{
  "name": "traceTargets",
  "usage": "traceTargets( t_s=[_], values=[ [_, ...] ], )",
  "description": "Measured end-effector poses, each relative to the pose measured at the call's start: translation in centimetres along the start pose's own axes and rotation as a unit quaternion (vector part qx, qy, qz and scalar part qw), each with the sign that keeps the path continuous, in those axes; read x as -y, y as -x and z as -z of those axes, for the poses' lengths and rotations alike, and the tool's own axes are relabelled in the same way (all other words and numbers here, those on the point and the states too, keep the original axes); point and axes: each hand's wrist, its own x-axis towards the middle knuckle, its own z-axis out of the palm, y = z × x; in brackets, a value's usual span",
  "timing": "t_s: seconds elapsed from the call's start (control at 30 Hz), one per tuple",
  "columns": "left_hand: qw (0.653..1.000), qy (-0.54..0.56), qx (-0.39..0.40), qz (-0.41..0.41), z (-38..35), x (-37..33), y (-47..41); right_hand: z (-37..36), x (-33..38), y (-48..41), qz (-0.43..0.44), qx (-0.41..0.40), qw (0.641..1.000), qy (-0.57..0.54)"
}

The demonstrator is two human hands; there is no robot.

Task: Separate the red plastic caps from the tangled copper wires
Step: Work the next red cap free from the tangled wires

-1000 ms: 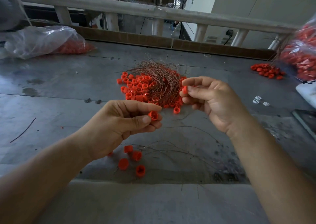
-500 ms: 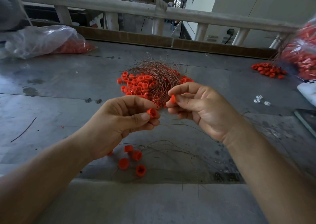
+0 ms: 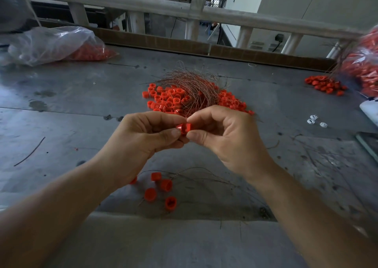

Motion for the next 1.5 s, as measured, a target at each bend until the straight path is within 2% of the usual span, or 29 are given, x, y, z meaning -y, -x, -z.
traceTargets(
  t_s=[0.5,0.73,1.07,1.27,1.5],
  values=[
    [0.999,-0.052,-0.006,-0.013,0.0,0.0,0.2,-0.7,-0.1,0.2,0.046,-0.042,0.995,0.082],
    [0.997,-0.066,-0.007,-0.028,-0.2,0.0,0.3,-0.9,-0.2,0.2,0.134,-0.061,0.974,0.171],
    [0.998,-0.065,0.005,-0.004,0.1,0.2,0.6,-0.9,-0.2,0.6,0.145,-0.062,0.972,0.173],
    [0.998,-0.039,0.052,0.023,0.4,-0.3,0.5,-0.5,0.0,0.5,0.164,-0.045,0.973,0.158],
    [0.99,-0.036,0.126,0.056,0.9,-0.7,0.5,0.1,0.2,0.3,0.122,0.044,0.981,0.143]
  ],
)
